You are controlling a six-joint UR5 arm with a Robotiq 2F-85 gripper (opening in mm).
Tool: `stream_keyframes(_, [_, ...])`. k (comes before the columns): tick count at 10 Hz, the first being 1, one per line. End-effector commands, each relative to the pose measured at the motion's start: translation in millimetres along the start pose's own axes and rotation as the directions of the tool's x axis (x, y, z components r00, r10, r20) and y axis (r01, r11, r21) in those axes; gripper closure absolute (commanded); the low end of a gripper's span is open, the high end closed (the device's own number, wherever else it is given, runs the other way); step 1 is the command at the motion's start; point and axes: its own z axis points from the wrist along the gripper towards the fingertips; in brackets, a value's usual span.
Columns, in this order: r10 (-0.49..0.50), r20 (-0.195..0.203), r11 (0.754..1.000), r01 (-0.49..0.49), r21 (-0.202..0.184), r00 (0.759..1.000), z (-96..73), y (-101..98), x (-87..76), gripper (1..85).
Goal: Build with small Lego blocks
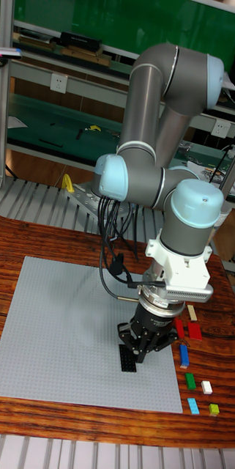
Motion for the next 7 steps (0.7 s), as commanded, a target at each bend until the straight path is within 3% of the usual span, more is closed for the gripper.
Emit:
stream_keyframes(1, [0.014,0.01,1.0,-0.014,-0.014,1.0,7.2,6.4,-7.4,84.3])
stream_keyframes(7, [-0.008,0.01,1.0,0.008,-0.014,1.0,12.3,6.4,-10.1,84.3])
